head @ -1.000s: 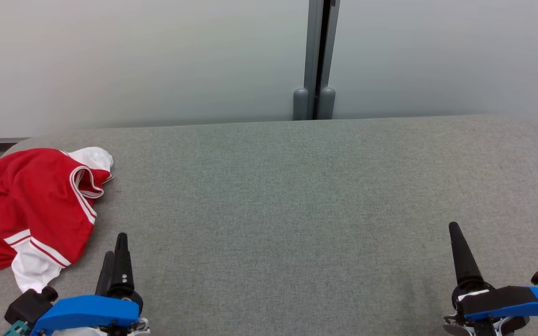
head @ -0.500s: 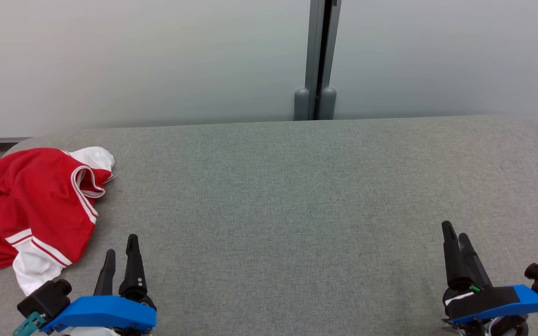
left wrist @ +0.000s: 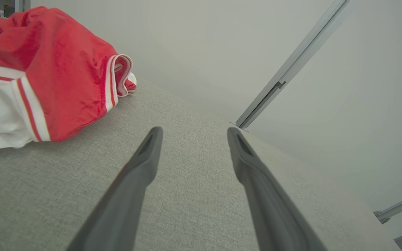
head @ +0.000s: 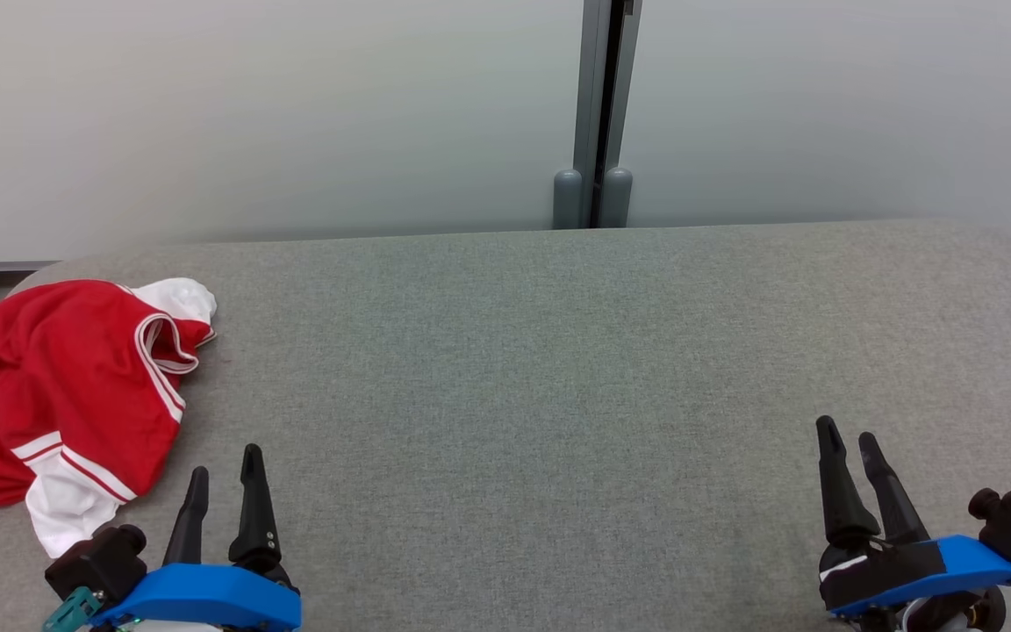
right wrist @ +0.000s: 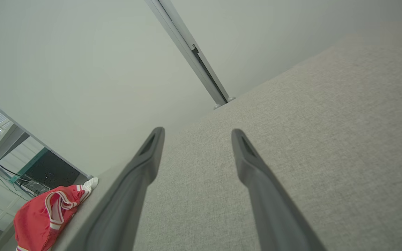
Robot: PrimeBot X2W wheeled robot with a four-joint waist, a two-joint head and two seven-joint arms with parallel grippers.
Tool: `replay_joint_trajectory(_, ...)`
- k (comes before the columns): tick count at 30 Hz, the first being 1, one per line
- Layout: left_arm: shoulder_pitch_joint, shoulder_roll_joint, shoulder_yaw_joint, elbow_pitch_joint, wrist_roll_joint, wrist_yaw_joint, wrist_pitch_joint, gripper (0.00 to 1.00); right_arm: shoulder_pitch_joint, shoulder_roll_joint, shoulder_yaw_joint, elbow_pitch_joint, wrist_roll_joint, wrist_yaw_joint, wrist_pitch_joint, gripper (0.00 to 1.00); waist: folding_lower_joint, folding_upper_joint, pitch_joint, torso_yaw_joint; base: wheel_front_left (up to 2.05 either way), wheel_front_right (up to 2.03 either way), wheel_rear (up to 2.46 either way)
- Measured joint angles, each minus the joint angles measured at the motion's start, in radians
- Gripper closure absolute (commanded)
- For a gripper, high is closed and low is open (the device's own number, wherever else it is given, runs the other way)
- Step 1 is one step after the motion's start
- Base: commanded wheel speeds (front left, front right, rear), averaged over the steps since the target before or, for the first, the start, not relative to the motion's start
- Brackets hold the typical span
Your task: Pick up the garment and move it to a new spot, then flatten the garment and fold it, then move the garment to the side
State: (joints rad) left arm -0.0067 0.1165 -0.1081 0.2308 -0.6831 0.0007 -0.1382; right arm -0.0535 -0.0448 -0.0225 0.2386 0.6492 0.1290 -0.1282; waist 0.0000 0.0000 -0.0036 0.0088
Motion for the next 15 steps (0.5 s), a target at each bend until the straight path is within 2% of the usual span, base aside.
replay_joint_trajectory(15, 0.005, 0.026, -0.043, 0.010, 0.155, 0.029, -0.036, 0.00, 0.002, -0.001, -0.008, -0.019, -0.173, 0.000, -0.014, 0.00, 0.0000, 0.0000, -0.008, 0.002, 0.00, 0.00, 0.00)
